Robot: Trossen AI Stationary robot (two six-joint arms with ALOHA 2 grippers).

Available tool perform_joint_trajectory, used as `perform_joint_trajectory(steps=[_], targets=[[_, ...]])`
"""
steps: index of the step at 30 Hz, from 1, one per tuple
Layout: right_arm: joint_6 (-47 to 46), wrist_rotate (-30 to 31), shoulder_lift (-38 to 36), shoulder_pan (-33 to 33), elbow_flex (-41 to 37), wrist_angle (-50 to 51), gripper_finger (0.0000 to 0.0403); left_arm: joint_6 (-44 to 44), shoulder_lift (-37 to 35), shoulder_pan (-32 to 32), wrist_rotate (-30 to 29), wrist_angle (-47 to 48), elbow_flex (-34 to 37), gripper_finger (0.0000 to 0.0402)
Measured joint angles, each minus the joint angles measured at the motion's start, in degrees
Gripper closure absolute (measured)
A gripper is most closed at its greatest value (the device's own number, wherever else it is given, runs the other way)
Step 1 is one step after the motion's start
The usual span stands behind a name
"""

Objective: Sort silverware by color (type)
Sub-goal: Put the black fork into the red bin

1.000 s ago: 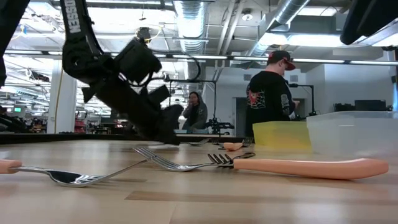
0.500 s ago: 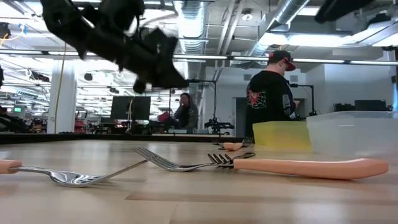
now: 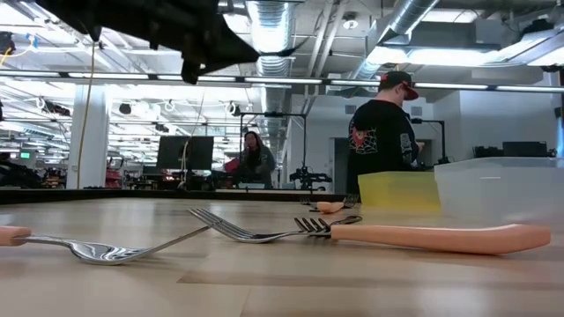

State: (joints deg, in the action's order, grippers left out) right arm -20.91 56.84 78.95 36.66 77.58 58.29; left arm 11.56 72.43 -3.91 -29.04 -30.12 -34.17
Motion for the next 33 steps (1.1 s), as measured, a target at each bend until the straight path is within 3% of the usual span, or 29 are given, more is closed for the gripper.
perform_joint_trajectory(steps=[6, 11, 16, 21, 28, 33], targets=[[14.19, -7.34, -9.52, -5.8, -2.11, -12.42, 0.0237, -1.49, -1.34, -1.33, 2.17, -1.23, 0.0, 0.0401], [24.95, -20.96, -19.54, -11.08, -16.28, -35.69, 0.0237, -3.42, -1.34, -1.89, 6.3, -3.89, 0.0, 0.0401], [25.22, -29.11, -27.03, -16.91, -30.69, -56.04, 0.0237, -3.6, -1.34, -2.51, 6.41, -5.21, 0.0, 0.0401], [24.44, -35.0, -29.12, -19.18, -40.56, -71.36, 0.0237, -5.91, -1.34, -3.73, 9.94, -10.4, 0.0, 0.0401], [22.04, -35.11, -24.33, -19.21, -46.12, -81.22, 0.0237, -12.14, -1.17, -6.34, 12.48, -15.92, -0.04, 0.0401], [20.88, -29.2, -17.3, -19.19, -46.18, -87.65, 0.0217, -15.15, -1.15, -8.22, 3.65, -13.93, -0.04, 0.0401]])
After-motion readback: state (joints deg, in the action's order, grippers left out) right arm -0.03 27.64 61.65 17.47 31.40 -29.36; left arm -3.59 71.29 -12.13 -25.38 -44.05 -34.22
